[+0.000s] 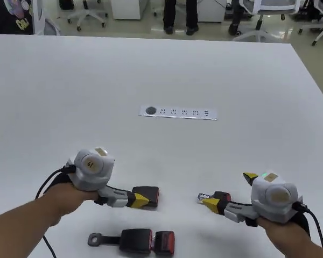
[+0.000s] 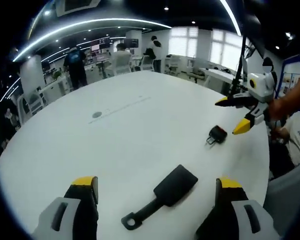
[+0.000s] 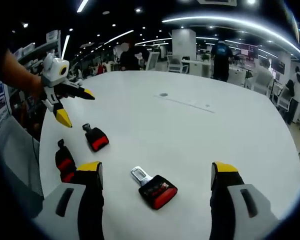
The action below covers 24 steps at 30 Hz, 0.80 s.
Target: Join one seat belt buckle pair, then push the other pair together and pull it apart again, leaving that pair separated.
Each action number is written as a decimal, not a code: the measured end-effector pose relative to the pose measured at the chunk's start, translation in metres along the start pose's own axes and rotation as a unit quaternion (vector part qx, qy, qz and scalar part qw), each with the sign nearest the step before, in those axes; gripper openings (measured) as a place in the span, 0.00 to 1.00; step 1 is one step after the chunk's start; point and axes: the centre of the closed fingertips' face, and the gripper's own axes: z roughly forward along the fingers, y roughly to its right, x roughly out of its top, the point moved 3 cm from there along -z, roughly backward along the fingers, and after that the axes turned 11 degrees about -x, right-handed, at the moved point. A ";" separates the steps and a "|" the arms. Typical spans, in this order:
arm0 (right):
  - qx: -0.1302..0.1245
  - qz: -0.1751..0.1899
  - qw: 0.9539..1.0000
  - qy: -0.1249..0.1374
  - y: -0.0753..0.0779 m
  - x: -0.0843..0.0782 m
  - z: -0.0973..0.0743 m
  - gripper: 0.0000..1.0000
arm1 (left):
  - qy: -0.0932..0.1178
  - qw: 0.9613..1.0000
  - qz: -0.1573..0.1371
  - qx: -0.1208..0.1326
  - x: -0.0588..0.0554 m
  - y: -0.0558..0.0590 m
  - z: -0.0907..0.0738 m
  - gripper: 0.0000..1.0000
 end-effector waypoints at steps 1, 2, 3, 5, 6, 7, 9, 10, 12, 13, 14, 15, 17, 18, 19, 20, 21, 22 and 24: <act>-0.006 0.002 1.000 0.003 0.002 0.001 -0.001 0.91 | 0.021 1.000 -0.011 0.009 0.003 0.001 -0.005 1.00; -0.011 0.003 1.000 0.007 0.001 0.002 -0.003 0.91 | 0.032 0.999 -0.020 0.014 0.004 0.002 -0.009 1.00; -0.016 0.006 1.000 0.012 0.000 0.003 -0.007 0.91 | 0.036 0.999 -0.022 0.018 0.004 0.002 -0.011 1.00; -0.019 0.011 1.000 0.017 -0.006 0.005 -0.013 0.92 | 0.048 0.998 -0.028 0.031 -0.001 -0.003 -0.022 1.00; -0.021 0.010 1.000 0.019 -0.008 0.006 -0.015 0.93 | 0.049 0.998 -0.034 0.033 -0.005 -0.004 -0.026 1.00; -0.026 0.008 0.999 0.022 -0.009 0.007 -0.017 0.93 | 0.051 0.997 -0.036 0.034 -0.005 -0.002 -0.030 1.00; -0.031 0.011 0.999 0.028 -0.008 0.008 -0.018 0.94 | 0.061 0.997 -0.037 0.039 -0.008 0.001 -0.040 1.00; -0.033 0.014 0.999 0.029 -0.009 0.008 -0.019 0.94 | 0.064 0.996 -0.042 0.037 -0.010 0.003 -0.043 1.00; -0.040 0.021 0.998 0.032 -0.012 0.008 -0.023 0.96 | 0.076 0.996 -0.043 0.036 -0.016 0.003 -0.050 1.00; -0.043 0.023 0.998 0.035 -0.014 0.008 -0.025 0.97 | 0.082 0.995 -0.046 0.038 -0.017 0.008 -0.055 1.00; -0.044 0.025 0.998 0.038 -0.016 0.007 -0.027 0.97 | 0.084 0.994 -0.051 0.039 -0.018 0.009 -0.057 1.00; -0.044 0.026 0.998 0.039 -0.018 0.007 -0.028 0.98 | 0.088 0.994 -0.054 0.038 -0.023 0.010 -0.063 1.00; -0.048 0.028 0.997 0.045 -0.029 0.006 -0.038 0.99 | 0.091 0.994 -0.052 0.041 -0.029 0.013 -0.070 1.00; -0.049 0.031 0.997 0.046 -0.026 0.005 -0.036 0.99 | 0.091 0.994 -0.055 0.041 -0.031 0.014 -0.073 1.00; -0.052 0.036 0.997 0.047 -0.025 0.005 -0.036 1.00 | 0.098 0.993 -0.060 0.038 -0.032 0.017 -0.077 1.00; -0.052 0.039 0.997 0.049 -0.028 0.005 -0.039 1.00 | 0.104 0.992 -0.061 0.036 -0.033 0.019 -0.080 1.00; -0.056 0.038 0.996 0.055 -0.035 0.005 -0.047 1.00 | 0.106 0.992 -0.060 0.036 -0.034 0.024 -0.083 1.00; -0.059 0.035 0.996 0.059 -0.035 0.006 -0.047 1.00 | 0.106 0.992 -0.059 0.035 -0.036 0.027 -0.086 1.00; -0.060 0.037 0.996 0.063 -0.042 0.007 -0.053 1.00 | 0.103 0.993 -0.054 0.031 -0.042 0.028 -0.092 1.00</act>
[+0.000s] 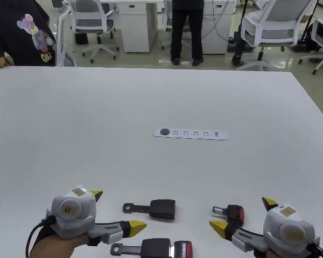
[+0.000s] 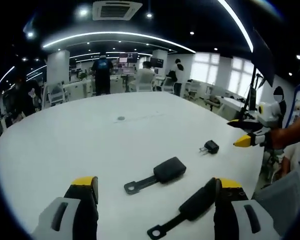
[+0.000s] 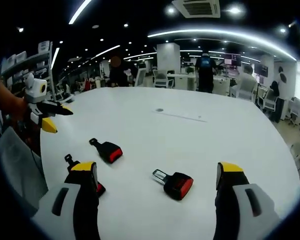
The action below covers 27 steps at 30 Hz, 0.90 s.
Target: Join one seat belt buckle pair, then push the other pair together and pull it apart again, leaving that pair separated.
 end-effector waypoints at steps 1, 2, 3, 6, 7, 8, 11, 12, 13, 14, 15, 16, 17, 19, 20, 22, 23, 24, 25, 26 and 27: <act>-0.001 0.000 1.000 0.001 -0.004 0.000 -0.005 1.00 | 0.000 1.000 0.000 -0.001 -0.001 0.000 -0.001 1.00; -0.004 -0.002 1.000 0.004 -0.005 0.001 -0.008 1.00 | 0.003 1.000 0.001 -0.005 0.000 0.004 -0.005 1.00; -0.006 -0.002 1.000 0.007 -0.007 0.002 -0.012 1.00 | 0.005 1.000 0.003 -0.007 0.000 0.005 -0.008 1.00; -0.009 -0.002 1.000 0.009 -0.010 0.002 -0.018 1.00 | 0.022 1.000 -0.004 -0.008 0.001 0.005 -0.021 1.00; -0.010 -0.003 1.000 0.011 -0.010 0.004 -0.021 1.00 | 0.024 1.000 -0.006 -0.009 -0.001 0.003 -0.023 1.00; -0.010 0.003 1.000 0.019 -0.010 0.005 -0.024 1.00 | 0.025 1.000 -0.007 -0.010 -0.002 0.002 -0.026 1.00; -0.015 -0.004 1.000 0.025 -0.009 0.006 -0.031 1.00 | 0.031 0.999 -0.006 -0.016 -0.008 0.002 -0.035 1.00; -0.015 -0.004 1.000 0.025 -0.010 0.007 -0.035 1.00 | 0.029 0.999 -0.007 -0.016 -0.009 0.002 -0.037 1.00; -0.013 -0.004 1.000 0.023 -0.011 0.006 -0.038 1.00 | 0.026 0.999 -0.007 -0.017 -0.011 0.002 -0.040 1.00; -0.011 -0.007 1.000 0.022 -0.011 0.003 -0.040 1.00 | 0.025 1.000 -0.007 -0.017 -0.012 0.002 -0.042 1.00; -0.013 -0.011 1.000 0.020 -0.011 0.001 -0.042 1.00 | 0.023 1.000 -0.004 -0.020 -0.013 0.003 -0.045 1.00; -0.012 -0.011 1.000 0.017 -0.013 -0.003 -0.047 1.00 | 0.021 1.000 -0.001 -0.022 -0.014 0.005 -0.047 1.00; -0.011 -0.009 1.000 0.015 -0.014 -0.006 -0.050 1.00 | 0.020 1.000 0.002 -0.023 -0.015 0.005 -0.049 1.00; -0.011 -0.008 1.000 0.010 -0.014 -0.012 -0.055 1.00 | 0.022 0.999 0.008 -0.025 -0.015 0.007 -0.053 1.00; -0.012 -0.008 1.000 0.008 -0.014 -0.017 -0.056 1.00 | 0.022 0.999 0.009 -0.025 -0.015 0.009 -0.054 1.00; -0.011 -0.003 1.000 0.008 -0.016 -0.017 -0.060 1.00 | 0.024 0.999 0.010 -0.025 -0.014 0.014 -0.056 1.00; -0.013 -0.002 1.000 0.008 -0.017 -0.017 -0.063 1.00 | 0.023 0.999 0.009 -0.024 -0.018 0.014 -0.059 1.00; -0.015 -0.001 1.000 0.009 -0.017 -0.019 -0.063 1.00 | 0.023 0.999 0.008 -0.025 -0.019 0.014 -0.060 1.00; -0.016 0.002 1.000 0.010 -0.018 -0.019 -0.064 1.00 | 0.024 0.999 0.004 -0.025 -0.022 0.012 -0.062 1.00; -0.017 0.003 1.000 0.011 -0.017 -0.021 -0.065 1.00 | 0.024 0.999 0.004 -0.025 -0.023 0.012 -0.064 1.00; -0.017 0.004 1.000 0.012 -0.018 -0.021 -0.066 1.00 | 0.024 0.999 0.005 -0.024 -0.023 0.014 -0.063 1.00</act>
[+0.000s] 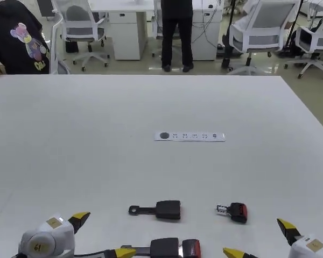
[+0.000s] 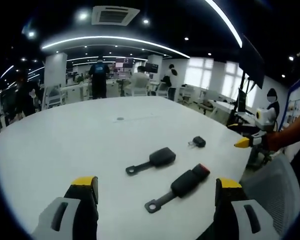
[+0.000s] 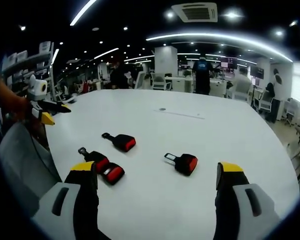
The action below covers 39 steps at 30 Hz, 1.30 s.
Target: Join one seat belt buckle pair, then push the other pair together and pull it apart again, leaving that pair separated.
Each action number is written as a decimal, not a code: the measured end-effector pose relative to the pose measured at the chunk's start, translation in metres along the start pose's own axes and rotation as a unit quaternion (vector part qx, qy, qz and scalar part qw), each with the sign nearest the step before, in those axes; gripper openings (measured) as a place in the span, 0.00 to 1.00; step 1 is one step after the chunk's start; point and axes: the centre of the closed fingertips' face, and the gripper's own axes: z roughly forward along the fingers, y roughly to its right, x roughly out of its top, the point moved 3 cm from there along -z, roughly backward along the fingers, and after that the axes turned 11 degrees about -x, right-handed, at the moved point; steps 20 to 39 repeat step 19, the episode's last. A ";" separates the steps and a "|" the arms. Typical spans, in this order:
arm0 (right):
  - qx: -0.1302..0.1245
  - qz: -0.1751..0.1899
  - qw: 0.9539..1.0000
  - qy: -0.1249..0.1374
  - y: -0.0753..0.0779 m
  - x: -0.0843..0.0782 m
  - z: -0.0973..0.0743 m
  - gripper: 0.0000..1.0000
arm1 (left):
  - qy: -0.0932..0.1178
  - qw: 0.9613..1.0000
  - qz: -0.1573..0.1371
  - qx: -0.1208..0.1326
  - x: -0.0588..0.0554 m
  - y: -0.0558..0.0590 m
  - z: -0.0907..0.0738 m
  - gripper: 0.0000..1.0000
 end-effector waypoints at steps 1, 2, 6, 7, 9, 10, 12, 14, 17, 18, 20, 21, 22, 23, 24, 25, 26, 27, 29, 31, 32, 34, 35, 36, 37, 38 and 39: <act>0.000 0.000 1.000 0.000 -0.001 0.000 -0.001 1.00 | -0.002 1.000 -0.001 0.000 -0.001 0.001 0.000 1.00; 0.001 -0.004 1.000 0.000 -0.002 -0.001 -0.001 1.00 | -0.003 1.000 -0.003 -0.001 -0.003 -0.001 -0.003 1.00; 0.003 -0.015 1.000 -0.004 0.000 -0.004 -0.001 1.00 | -0.001 1.000 -0.002 -0.001 -0.001 0.001 -0.005 1.00; 0.003 -0.015 1.000 -0.004 0.001 -0.004 -0.001 1.00 | 0.000 1.000 -0.002 0.000 0.000 0.000 -0.005 1.00; 0.002 -0.015 1.000 -0.003 0.002 -0.004 -0.001 1.00 | 0.003 1.000 -0.003 0.001 0.002 -0.002 -0.004 1.00; 0.002 -0.015 1.000 -0.004 0.002 -0.005 -0.001 1.00 | 0.004 1.000 -0.004 0.002 0.003 -0.003 -0.003 1.00; -0.001 -0.015 1.000 -0.006 0.003 -0.007 -0.001 1.00 | 0.010 1.000 -0.003 -0.001 0.006 -0.001 0.000 1.00; -0.003 -0.019 1.000 -0.008 0.003 -0.007 -0.002 1.00 | 0.010 1.000 -0.002 -0.002 0.006 0.000 0.000 1.00; -0.004 -0.020 1.000 -0.007 0.004 -0.006 -0.003 1.00 | 0.011 1.000 -0.003 -0.006 0.005 -0.002 0.000 1.00; -0.005 -0.020 1.000 -0.006 0.005 -0.005 -0.003 1.00 | 0.010 1.000 -0.003 -0.007 0.005 -0.002 0.000 1.00; -0.006 -0.021 1.000 -0.006 0.005 -0.005 -0.003 1.00 | 0.009 1.000 -0.001 -0.006 0.005 -0.003 0.000 1.00; -0.006 -0.021 1.000 -0.006 0.005 -0.005 -0.003 1.00 | 0.009 1.000 -0.001 -0.006 0.005 -0.003 0.000 1.00; -0.006 -0.021 1.000 -0.006 0.005 -0.005 -0.003 1.00 | 0.009 1.000 -0.001 -0.006 0.005 -0.003 0.000 1.00; -0.006 -0.021 1.000 -0.006 0.005 -0.005 -0.003 1.00 | 0.009 1.000 -0.001 -0.006 0.005 -0.003 0.000 1.00; -0.006 -0.021 1.000 -0.006 0.005 -0.005 -0.003 1.00 | 0.009 1.000 -0.001 -0.006 0.005 -0.003 0.000 1.00; -0.006 -0.021 1.000 -0.006 0.005 -0.005 -0.003 1.00 | 0.009 1.000 -0.001 -0.006 0.005 -0.003 0.000 1.00; -0.006 -0.021 1.000 -0.006 0.005 -0.005 -0.003 1.00 | 0.009 1.000 -0.001 -0.006 0.005 -0.003 0.000 1.00; -0.006 -0.021 1.000 -0.006 0.005 -0.005 -0.003 1.00 | 0.009 1.000 -0.001 -0.006 0.005 -0.003 0.000 1.00; -0.006 -0.021 1.000 -0.006 0.005 -0.005 -0.003 1.00 | 0.009 1.000 -0.001 -0.006 0.005 -0.003 0.000 1.00; -0.006 -0.021 1.000 -0.006 0.005 -0.005 -0.003 1.00 | 0.009 1.000 -0.001 -0.006 0.005 -0.003 0.000 1.00; -0.006 -0.021 1.000 -0.006 0.005 -0.005 -0.003 1.00 | 0.009 1.000 -0.001 -0.006 0.005 -0.003 0.000 1.00; -0.006 -0.021 1.000 -0.006 0.005 -0.005 -0.003 1.00 | 0.009 1.000 -0.001 -0.006 0.005 -0.003 0.000 1.00; -0.006 -0.021 1.000 -0.006 0.005 -0.005 -0.003 1.00 | 0.009 1.000 -0.001 -0.006 0.005 -0.003 0.000 1.00; -0.006 -0.021 1.000 -0.006 0.005 -0.005 -0.003 1.00 | 0.009 1.000 -0.001 -0.006 0.005 -0.003 0.000 1.00; -0.006 -0.021 1.000 -0.006 0.005 -0.005 -0.003 1.00 | 0.009 1.000 -0.001 -0.006 0.005 -0.003 0.000 1.00; -0.006 -0.021 1.000 -0.006 0.005 -0.005 -0.003 1.00 | 0.009 1.000 -0.001 -0.006 0.005 -0.003 0.000 1.00; -0.006 -0.021 1.000 -0.006 0.005 -0.005 -0.003 1.00 | 0.009 1.000 -0.001 -0.006 0.005 -0.003 0.000 1.00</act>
